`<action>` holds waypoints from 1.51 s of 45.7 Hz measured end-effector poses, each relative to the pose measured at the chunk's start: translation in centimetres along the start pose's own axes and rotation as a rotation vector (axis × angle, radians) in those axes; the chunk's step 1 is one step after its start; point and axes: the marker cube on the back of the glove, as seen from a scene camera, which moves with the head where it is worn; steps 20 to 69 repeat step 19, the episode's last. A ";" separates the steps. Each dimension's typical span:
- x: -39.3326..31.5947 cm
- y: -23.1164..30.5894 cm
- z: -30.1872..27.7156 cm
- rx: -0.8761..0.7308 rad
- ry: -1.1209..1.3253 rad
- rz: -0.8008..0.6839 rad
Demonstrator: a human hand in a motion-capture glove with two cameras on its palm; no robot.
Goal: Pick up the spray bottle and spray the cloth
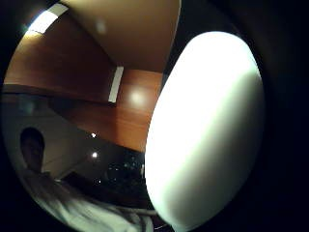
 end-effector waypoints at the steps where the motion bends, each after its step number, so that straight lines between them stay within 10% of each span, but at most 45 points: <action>1: 0.2 -0.1 -0.3 0.016 0.022 0.001; 69: -1.3 4.9 -6.4 0.133 0.270 -0.015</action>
